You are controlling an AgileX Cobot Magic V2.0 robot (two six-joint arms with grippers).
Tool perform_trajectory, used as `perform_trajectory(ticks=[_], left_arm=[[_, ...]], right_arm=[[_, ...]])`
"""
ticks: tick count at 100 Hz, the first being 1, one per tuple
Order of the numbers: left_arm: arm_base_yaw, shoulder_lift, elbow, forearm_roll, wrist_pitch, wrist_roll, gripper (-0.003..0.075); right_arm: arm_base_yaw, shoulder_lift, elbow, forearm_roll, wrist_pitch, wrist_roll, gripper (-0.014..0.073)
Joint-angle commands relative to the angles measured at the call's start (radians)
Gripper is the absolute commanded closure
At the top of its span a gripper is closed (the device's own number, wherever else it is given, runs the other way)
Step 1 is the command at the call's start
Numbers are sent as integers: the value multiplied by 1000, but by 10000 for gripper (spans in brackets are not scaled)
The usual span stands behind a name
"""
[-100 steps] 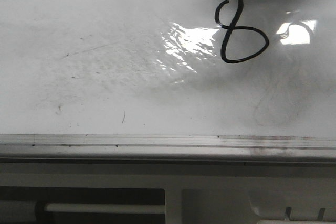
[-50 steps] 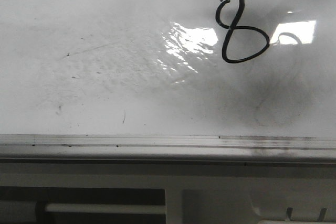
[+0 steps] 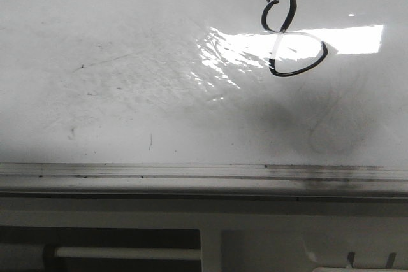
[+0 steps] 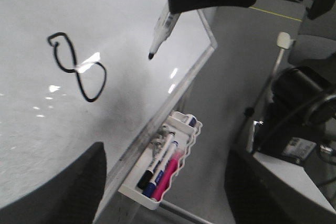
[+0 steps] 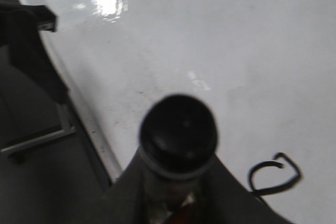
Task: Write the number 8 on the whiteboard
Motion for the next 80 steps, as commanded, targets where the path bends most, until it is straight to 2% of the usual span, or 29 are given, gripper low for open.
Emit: perform_trajectory(ticks=[1,23,40,47,54,73,80], left_arm=[[-40,62,-61,-63,50,54,283],[-145,161,-102,-90,48,135,283],[-163,201,-102,-134,46,138,284],[-163,213,-102,-136,46,138,311],[-163,214,-102,-140,46,138,379],[-163,214,-102,-141,46,138,733],[-163,214,-102,-139,46,138,741]], right_arm=[[75,18,-36,23,-53,-24,664],[269,75,-36,23,-128,-49,664],[317,111,-36,33,-146,-49,664],[322,120,-36,57,-146,-49,664],[327,120,-36,62,-154,-49,664],[327,120,-36,71,-180,-49,664],[327,120,-36,79,-205,-49,641]])
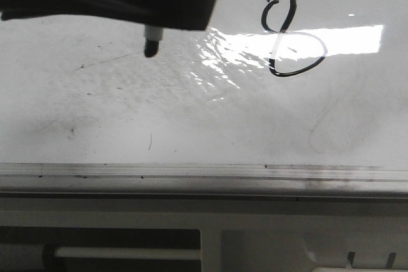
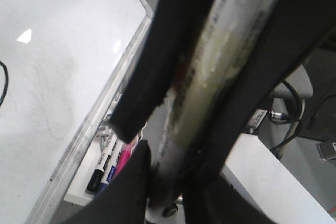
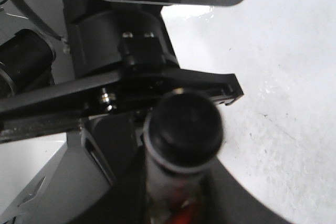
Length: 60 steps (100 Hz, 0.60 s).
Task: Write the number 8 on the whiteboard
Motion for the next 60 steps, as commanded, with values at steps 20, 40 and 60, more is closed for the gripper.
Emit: perform_trajectory(ticks=[20,40,60], left_arm=[[-5,-11,-32,-75,14,-14,741],[-5,-11,-32,-107,14,-18,741],[-5,-11,-28,-120,-85,-132,741]], right_arm=[[1,-8,-36,27,-138,-11,193],[-5,-21,-36,27,-205,-11,-59],[-145,-114,-32,27,-165,-11,17]])
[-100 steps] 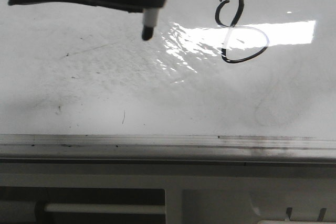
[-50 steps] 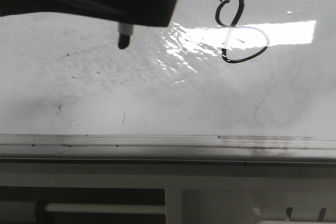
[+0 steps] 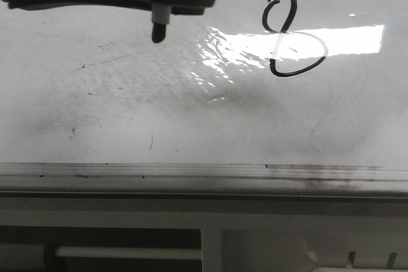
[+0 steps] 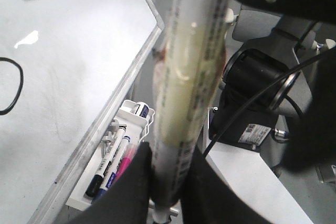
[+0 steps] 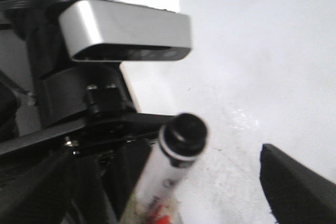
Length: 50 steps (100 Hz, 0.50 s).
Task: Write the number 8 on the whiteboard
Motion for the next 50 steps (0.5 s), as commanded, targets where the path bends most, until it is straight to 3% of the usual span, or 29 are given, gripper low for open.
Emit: perform_trajectory(ticks=[1,13,30,50], left_arm=[[-5,-11,-26,-69,-56,-84,741],[-5,-11,-26,-69,-235,-213,741],[-7,-5,-28,-69,-422,-283,741],[-74,70,-30,-118,-570,-284,741]], right_arm=[[-67,-62,-32,14,-41,-7,23],[-176,-148,-32,14,11,-7,205],[-276,-242,-32,12,80,-7,667],[-296,-255,-32,10,96,-5,657]])
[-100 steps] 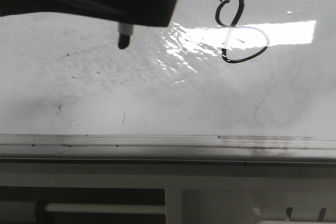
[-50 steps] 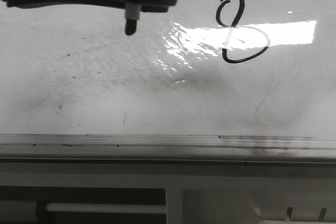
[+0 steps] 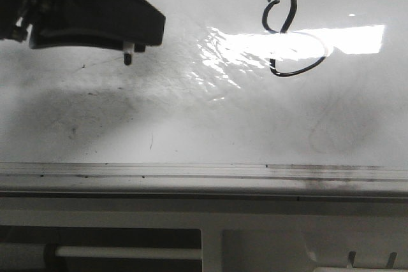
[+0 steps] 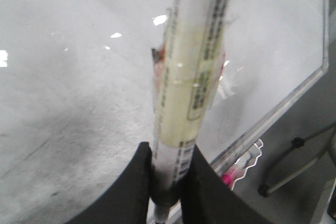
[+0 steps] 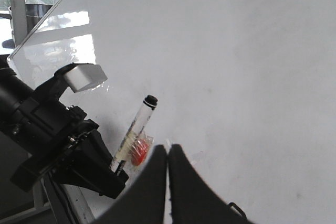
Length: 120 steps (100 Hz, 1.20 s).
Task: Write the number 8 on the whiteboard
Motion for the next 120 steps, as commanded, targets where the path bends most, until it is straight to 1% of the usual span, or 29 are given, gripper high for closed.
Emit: perform_trajectory(ticks=[1,22,29,54,60,66,79,94,110,116,120], left_arm=[[-45,19,-31,-56,-68,-12,741],[-147,97,-46,-84,-339,-12,741],[-158,120,-59,-100,-391,-12,741],[-158,169,-107,-125,-427,-12,740],[-158,173,-109,-129,-437,-12,726],[-158,173,-109,-129,-441,-12,664],[-158,173,-109,-143,-520,-12,470],[-158,173,-109,-165,-565,-12,321],[-158,158,-110,-169,-560,-12,224],[-158,125,-110,-193,-540,-10,212],[-162,88,-108,-199,-526,-3,213]], right_arm=[[-9,-2,-32,10,-50,-5,657],[-9,-2,-32,10,-46,-5,657],[-9,-2,-32,12,-41,-5,657],[-9,-2,-32,30,-14,-4,657],[-9,-2,-32,33,-2,-4,657],[-9,-2,-32,33,5,-4,657],[-9,-2,-32,33,6,4,657],[-9,-2,-32,34,6,4,657],[-9,-2,-32,32,9,4,657],[-9,-13,-32,5,35,4,657],[-9,-29,-32,-38,62,4,657]])
